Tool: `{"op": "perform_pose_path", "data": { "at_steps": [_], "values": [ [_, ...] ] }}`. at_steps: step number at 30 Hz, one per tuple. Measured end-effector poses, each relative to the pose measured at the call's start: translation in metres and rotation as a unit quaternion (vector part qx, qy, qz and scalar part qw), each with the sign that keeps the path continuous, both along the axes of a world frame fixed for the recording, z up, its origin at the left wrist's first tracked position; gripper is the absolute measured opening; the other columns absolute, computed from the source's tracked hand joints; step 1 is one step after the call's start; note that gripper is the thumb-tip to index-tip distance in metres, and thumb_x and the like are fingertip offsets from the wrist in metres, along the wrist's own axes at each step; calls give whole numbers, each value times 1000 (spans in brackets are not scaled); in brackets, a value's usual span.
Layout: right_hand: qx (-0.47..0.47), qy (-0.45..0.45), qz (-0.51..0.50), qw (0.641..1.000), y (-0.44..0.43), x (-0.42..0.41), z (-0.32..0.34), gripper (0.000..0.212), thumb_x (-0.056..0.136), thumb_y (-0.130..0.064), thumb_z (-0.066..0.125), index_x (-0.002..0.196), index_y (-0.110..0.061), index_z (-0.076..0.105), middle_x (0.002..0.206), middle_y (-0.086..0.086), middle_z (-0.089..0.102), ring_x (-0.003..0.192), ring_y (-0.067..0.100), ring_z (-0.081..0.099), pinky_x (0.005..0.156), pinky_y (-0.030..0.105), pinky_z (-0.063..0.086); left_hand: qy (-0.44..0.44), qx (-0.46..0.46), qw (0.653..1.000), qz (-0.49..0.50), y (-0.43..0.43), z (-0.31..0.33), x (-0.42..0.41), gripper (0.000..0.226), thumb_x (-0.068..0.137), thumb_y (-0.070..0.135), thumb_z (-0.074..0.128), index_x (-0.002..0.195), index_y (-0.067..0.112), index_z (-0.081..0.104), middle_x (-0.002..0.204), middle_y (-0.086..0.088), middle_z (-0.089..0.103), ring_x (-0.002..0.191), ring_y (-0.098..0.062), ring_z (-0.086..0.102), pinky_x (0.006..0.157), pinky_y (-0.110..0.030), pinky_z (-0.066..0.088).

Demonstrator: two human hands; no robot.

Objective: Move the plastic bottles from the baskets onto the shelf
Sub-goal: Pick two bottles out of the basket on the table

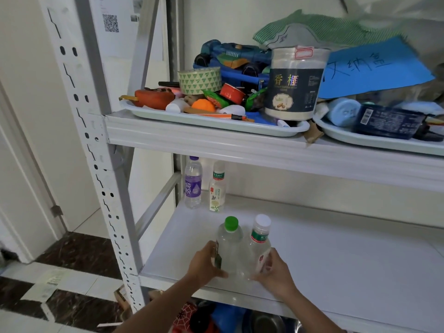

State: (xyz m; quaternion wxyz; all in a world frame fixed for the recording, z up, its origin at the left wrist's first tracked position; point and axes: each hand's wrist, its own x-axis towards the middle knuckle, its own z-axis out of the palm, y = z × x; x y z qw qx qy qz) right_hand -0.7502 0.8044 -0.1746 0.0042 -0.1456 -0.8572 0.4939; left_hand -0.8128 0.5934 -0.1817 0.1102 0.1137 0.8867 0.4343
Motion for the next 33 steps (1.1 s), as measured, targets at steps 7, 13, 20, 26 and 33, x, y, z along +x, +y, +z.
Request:
{"op": "perform_pose_path", "data": {
  "at_steps": [7, 13, 20, 26, 33],
  "values": [
    [-5, 51, -7, 999, -19, -6, -1, 71, 59, -16, 89, 111, -22, 41, 107, -2, 50, 104, 13, 56, 79, 25, 53, 51, -9, 999, 12, 13, 0, 4, 89, 61, 34, 87, 132, 19, 36, 124, 7, 42, 115, -10, 39, 104, -29, 41],
    [-43, 7, 7, 999, -5, -11, 3, 70, 66, -9, 85, 120, -30, 45, 105, -17, 59, 101, 8, 55, 67, 11, 45, 52, 22, 998, -13, 6, 4, -5, 61, 66, 21, 86, 116, 25, 51, 112, 11, 61, 110, -13, 58, 96, -32, 52],
    [-34, 20, -53, 998, -9, -30, -1, 68, 59, -8, 87, 110, -29, 47, 96, -16, 61, 98, 13, 60, 62, 11, 46, 59, 9, 998, 34, 20, 9, -26, 54, 67, 22, 86, 109, 23, 52, 104, 10, 53, 99, -12, 55, 87, -21, 48],
    [-37, 34, -74, 996, 4, -67, 1, 67, 58, -5, 87, 109, -25, 49, 93, -14, 63, 90, 9, 62, 55, 8, 47, 72, -14, 996, 51, 45, 7, -60, 59, 67, 25, 85, 116, 22, 52, 110, 6, 50, 101, -11, 51, 92, -23, 48],
    [-67, 59, -98, 991, 34, -125, -4, 61, 62, 5, 83, 111, -17, 54, 100, 4, 68, 84, 4, 59, 49, 12, 47, 89, 36, 989, 112, 86, -3, -102, 48, 68, 21, 84, 106, 26, 56, 105, 10, 51, 94, -6, 50, 85, -20, 50]
  ]
}}
